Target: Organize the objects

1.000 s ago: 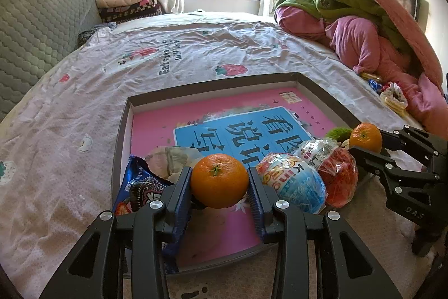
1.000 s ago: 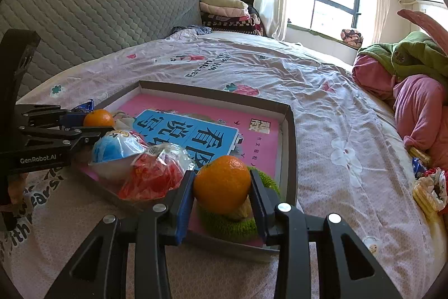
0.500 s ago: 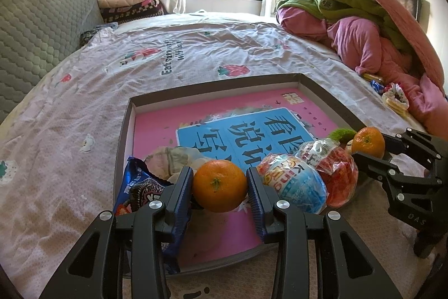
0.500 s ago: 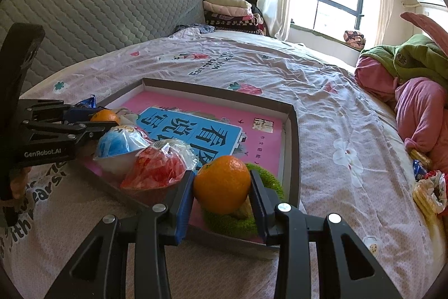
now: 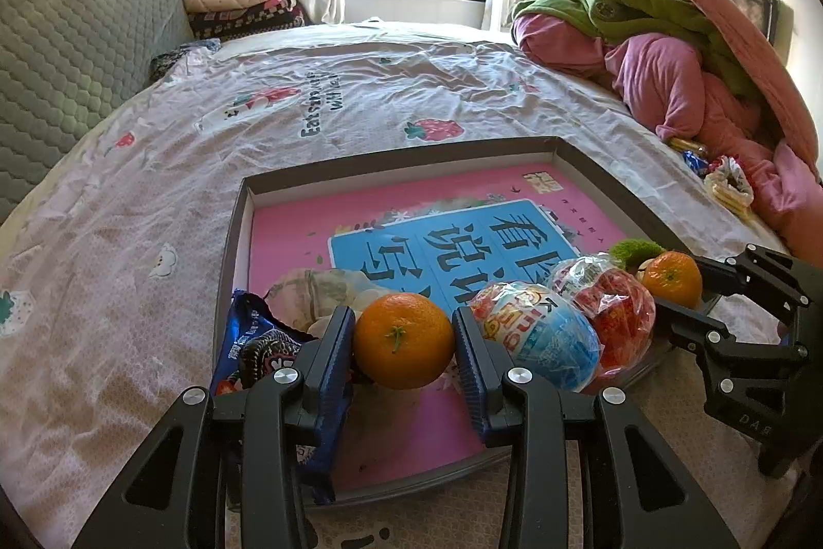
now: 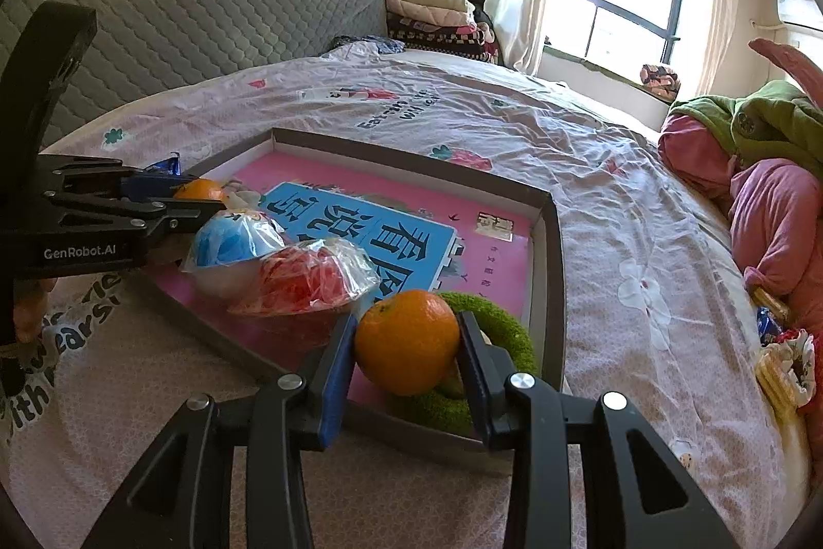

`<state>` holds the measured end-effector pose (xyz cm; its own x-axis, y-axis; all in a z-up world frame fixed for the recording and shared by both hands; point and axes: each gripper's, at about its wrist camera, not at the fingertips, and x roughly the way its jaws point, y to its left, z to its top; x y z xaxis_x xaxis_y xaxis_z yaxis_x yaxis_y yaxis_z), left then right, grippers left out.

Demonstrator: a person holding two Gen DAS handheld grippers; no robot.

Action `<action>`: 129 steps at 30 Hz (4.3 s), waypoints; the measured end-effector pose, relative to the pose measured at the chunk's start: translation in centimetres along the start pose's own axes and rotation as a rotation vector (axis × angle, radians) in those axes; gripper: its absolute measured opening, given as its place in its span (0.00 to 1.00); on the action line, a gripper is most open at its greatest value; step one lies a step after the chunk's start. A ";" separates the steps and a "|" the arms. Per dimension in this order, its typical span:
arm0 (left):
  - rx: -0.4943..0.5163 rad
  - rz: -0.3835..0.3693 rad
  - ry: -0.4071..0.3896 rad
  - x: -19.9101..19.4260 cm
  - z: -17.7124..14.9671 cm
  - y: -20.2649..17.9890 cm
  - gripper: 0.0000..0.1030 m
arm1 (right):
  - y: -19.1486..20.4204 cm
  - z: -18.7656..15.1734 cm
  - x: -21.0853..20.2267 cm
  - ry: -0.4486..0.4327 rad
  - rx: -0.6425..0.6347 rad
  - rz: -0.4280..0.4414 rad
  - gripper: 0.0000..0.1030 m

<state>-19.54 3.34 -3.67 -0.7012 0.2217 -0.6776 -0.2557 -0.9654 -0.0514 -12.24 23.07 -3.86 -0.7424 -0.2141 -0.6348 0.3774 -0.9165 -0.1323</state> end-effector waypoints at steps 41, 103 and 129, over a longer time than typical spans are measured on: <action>-0.040 -0.027 -0.019 -1.7 0.7 0.1 0.69 | -1.4 0.1 -1.6 -0.023 0.111 0.077 0.48; -0.197 0.138 -0.065 -12.8 -5.2 -1.2 0.78 | 3.3 0.9 -12.6 -0.178 0.198 -0.101 0.76; -0.137 0.171 0.007 -11.9 -7.4 -3.3 0.78 | 3.9 -1.6 -13.5 -0.167 0.227 -0.085 0.76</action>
<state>-5.39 2.82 -0.85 -0.7219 0.0525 -0.6900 -0.0398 -0.9986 -0.0343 0.16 22.89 2.99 -0.8540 -0.1690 -0.4921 0.1907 -0.9816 0.0062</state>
